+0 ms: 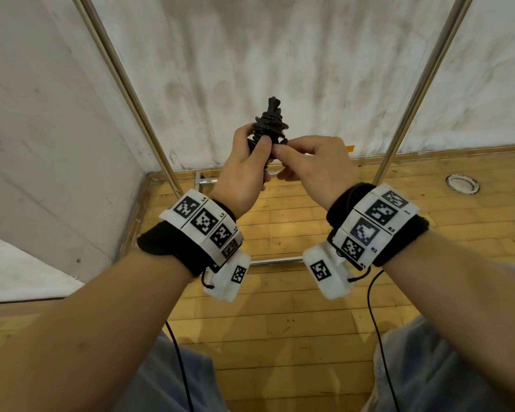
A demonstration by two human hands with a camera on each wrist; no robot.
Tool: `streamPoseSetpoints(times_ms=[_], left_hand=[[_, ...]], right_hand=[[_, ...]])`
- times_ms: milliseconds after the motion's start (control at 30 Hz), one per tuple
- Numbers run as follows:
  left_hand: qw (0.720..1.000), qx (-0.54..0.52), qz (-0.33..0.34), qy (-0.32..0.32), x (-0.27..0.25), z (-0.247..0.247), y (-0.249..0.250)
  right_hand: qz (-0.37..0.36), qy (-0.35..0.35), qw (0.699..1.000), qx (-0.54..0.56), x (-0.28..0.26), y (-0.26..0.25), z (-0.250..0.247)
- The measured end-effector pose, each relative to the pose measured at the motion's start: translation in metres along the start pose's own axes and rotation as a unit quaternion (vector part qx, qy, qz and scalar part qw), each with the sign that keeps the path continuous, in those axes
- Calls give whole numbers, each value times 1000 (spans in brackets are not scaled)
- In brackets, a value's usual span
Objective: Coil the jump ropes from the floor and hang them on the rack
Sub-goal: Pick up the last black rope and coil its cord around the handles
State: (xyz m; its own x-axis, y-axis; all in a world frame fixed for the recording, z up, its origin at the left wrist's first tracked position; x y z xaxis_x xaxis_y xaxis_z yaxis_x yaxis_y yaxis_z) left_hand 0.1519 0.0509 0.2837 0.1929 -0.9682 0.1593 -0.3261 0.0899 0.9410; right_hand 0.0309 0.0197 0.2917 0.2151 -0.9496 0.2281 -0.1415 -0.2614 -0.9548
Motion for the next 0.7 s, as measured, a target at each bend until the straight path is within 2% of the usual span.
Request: streamPoseSetpoints(times_ms=[133,300,367,500,600,700], left_hand=[[997,13,25,72,1,-1,3],[997,5,45,61,-3,5,8],[998,-9,36,56,-1,5,6],[999,-15,-11,26,0,4,-2],[998,-31,-50,4,5,-1,-7],[992,-92,-78,-30,6,1,-6]], right_hand=[[54,42,996,58,4,5,-2],[109,110,984,88,13,19,-21],[111,92,984,105,14,22,-18],[72,9,992,101,9,20,-3],[60,23,996,68,8,21,-5],[25,28,999,2,8,19,-4]])
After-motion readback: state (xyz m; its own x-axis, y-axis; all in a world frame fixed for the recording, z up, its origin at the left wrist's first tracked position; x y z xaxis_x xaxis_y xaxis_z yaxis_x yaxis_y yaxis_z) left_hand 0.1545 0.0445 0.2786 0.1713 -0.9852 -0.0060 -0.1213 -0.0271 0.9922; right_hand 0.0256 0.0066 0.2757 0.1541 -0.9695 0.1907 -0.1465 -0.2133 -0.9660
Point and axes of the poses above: each hand's wrist, its own x-axis towards the middle knuckle, its own z-axis out of the palm, y = z × x, the point moved 6 cm from there along x, towards the middle knuckle, and after that the axes turned 4 degrees about x, right-handed, at the moved point
